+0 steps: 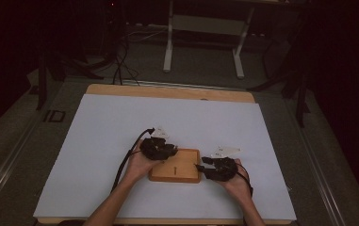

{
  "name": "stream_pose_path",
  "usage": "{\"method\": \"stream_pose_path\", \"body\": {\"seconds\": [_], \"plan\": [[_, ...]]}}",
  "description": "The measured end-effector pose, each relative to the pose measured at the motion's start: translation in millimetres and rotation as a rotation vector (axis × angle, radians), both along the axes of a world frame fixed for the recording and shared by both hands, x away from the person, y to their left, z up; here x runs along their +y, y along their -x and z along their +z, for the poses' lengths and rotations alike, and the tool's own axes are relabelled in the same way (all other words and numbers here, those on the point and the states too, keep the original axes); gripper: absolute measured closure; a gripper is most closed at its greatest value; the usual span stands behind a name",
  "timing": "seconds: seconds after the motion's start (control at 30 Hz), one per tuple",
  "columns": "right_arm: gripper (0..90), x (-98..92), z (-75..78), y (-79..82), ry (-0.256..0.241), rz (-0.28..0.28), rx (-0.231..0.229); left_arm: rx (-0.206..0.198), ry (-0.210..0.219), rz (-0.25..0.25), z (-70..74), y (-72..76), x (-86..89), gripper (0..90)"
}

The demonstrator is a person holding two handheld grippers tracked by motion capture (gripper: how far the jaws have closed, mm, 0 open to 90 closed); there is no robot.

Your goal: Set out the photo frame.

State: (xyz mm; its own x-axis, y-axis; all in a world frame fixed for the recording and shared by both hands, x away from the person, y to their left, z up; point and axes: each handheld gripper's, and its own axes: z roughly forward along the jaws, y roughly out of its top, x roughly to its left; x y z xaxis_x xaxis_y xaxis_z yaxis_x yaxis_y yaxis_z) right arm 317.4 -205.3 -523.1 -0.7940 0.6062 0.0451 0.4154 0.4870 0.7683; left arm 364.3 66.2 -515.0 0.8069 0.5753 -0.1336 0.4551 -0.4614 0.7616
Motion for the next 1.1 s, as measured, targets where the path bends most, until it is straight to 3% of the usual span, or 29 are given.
{"method": "stream_pose_path", "body": {"seconds": [0.3, 1.1], "plan": [[56.0, 2.0, -1.3, 0.9, 0.008, 0.01, 0.004, 0.012, 0.006, -0.011, -4.0, -5.7, -9.3, 78.8], [55.5, 3.0, -2.2, 1.0, 0.003, 0.022, 0.008, 0.038, 0.042, -0.025, -10.8, -12.2, -11.5, 82.2]]}}
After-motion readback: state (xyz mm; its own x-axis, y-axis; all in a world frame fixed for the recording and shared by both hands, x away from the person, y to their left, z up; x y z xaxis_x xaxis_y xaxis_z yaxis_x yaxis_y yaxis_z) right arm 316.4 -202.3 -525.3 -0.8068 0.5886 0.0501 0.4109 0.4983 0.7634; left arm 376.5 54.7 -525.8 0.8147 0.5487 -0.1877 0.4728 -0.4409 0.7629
